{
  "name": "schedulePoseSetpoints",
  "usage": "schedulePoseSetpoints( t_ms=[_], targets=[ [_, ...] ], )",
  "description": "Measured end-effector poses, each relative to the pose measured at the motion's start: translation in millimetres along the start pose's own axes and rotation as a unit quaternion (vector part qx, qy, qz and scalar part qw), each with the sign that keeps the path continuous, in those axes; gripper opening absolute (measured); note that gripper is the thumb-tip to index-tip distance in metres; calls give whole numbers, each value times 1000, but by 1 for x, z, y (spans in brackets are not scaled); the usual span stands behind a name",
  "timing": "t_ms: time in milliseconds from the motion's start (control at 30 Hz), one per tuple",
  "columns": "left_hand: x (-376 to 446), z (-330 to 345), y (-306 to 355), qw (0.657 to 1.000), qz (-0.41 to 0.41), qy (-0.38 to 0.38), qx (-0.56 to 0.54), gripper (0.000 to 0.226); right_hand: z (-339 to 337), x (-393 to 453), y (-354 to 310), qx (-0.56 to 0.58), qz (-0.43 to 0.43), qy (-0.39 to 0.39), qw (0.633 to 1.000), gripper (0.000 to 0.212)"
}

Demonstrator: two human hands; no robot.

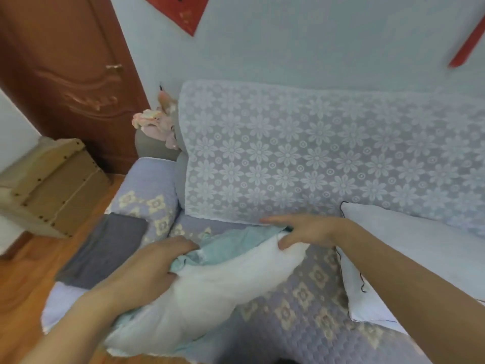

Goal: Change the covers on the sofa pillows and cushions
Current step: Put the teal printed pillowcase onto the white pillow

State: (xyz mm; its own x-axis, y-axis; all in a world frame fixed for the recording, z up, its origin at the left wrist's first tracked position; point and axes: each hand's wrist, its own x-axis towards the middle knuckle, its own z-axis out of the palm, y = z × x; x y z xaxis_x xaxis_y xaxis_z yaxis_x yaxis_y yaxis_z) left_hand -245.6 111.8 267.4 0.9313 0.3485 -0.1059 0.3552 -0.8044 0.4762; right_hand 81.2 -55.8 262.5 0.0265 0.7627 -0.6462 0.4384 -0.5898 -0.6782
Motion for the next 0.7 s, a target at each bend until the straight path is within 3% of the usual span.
schedulePoseSetpoints(
  t_ms=[67, 167, 267, 367, 467, 567, 700],
  targets=[
    [-6, -10, -5, 999, 3, 48, 4, 51, 7, 5, -3, 98, -3, -26, 995, 48],
    [-11, -16, -11, 993, -33, 113, -6, 42, 26, 27, 13, 231, 31, 95, 968, 26],
    [-6, -14, -5, 990, -77, 118, -6, 46, 28, 22, 7, 100, -11, 275, 956, 34],
    [6, -16, 5, 982, -110, 154, -16, 44, 20, -31, -16, -11, -132, 439, 889, 37],
    [26, -23, 14, 965, -135, 218, -59, 50, 39, -65, -16, -46, -182, 507, 841, 31],
    [66, -13, 14, 969, -136, 193, -66, 45, 63, -36, -2, -90, -199, 568, 794, 27],
    [102, 14, -22, 959, -232, 158, 26, 16, 48, 13, 38, -157, -107, 573, 797, 15]
  ],
)
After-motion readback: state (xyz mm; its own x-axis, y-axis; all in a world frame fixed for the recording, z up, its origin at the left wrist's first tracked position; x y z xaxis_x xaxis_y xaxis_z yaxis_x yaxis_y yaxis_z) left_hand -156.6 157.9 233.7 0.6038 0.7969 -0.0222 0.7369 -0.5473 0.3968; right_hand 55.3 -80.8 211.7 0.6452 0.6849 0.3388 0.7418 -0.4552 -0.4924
